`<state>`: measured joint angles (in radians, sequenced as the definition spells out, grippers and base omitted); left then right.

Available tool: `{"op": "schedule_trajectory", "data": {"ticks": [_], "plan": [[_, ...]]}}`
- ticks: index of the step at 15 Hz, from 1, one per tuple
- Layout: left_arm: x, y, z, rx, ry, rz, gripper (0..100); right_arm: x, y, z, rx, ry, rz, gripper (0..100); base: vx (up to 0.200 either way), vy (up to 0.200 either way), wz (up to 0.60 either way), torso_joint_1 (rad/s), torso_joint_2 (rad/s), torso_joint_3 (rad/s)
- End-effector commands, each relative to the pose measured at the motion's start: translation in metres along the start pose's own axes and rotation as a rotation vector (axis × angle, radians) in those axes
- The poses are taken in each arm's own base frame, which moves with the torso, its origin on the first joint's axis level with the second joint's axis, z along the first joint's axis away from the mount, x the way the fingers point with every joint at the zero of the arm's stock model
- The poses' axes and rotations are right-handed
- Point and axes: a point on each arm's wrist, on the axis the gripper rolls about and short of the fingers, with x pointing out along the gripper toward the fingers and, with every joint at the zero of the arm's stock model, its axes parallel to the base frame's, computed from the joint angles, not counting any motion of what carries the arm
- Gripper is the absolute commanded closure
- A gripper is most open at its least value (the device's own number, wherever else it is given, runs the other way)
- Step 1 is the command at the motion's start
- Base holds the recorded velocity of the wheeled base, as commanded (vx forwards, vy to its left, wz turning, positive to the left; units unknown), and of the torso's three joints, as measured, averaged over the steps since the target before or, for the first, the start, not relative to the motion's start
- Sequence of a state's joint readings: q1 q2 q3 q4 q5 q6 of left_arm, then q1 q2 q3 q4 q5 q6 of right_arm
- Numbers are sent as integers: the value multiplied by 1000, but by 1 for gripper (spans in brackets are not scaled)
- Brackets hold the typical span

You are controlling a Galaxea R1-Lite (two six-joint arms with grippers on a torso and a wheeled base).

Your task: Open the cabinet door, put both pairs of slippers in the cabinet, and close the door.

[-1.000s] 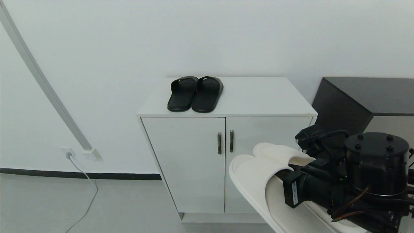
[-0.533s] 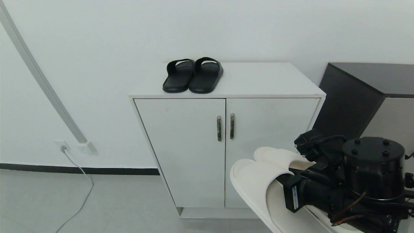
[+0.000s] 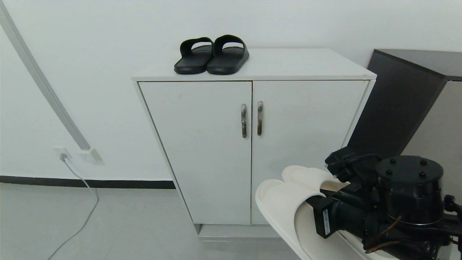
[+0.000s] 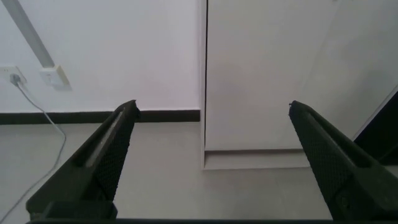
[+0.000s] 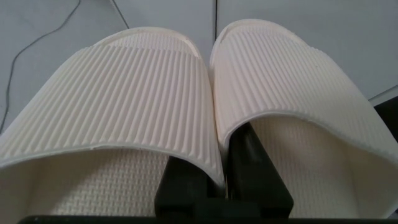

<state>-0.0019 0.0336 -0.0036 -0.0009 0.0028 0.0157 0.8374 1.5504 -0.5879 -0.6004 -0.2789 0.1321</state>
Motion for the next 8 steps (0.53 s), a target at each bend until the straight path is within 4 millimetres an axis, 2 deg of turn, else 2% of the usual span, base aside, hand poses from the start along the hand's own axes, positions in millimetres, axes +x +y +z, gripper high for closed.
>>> {"op": "schedule_trajectory", "data": {"ticks": [1, 2, 4, 5, 7, 8], "plan": [[3, 0, 1, 1, 40, -8, 0, 1, 1, -1, -2, 6, 1, 100, 0, 0, 0, -105, 466, 349], [5, 0, 4, -5, 53, -21, 0, 1, 0, -3, -3, 10, -1, 100, 0, 0, 0, -100, 456, 344], [11, 1, 58, -182, -17, -62, 0, 1, 0, -3, -4, 7, 0, 100, 0, 0, 0, -85, 449, 354], [21, 1, 77, -177, 16, -72, 0, 1, 1, -3, -6, 6, 2, 100, 0, 0, 0, -71, 447, 378], [50, -4, 92, -169, 87, -171, 0, 1, 1, -3, -5, 1, 3, 100, 0, 0, 0, -39, 437, 391], [82, -16, 96, -161, 138, -262, 0, 0, 1, -3, -4, -2, 3, 100, 0, 0, 0, -22, 442, 417]]}}
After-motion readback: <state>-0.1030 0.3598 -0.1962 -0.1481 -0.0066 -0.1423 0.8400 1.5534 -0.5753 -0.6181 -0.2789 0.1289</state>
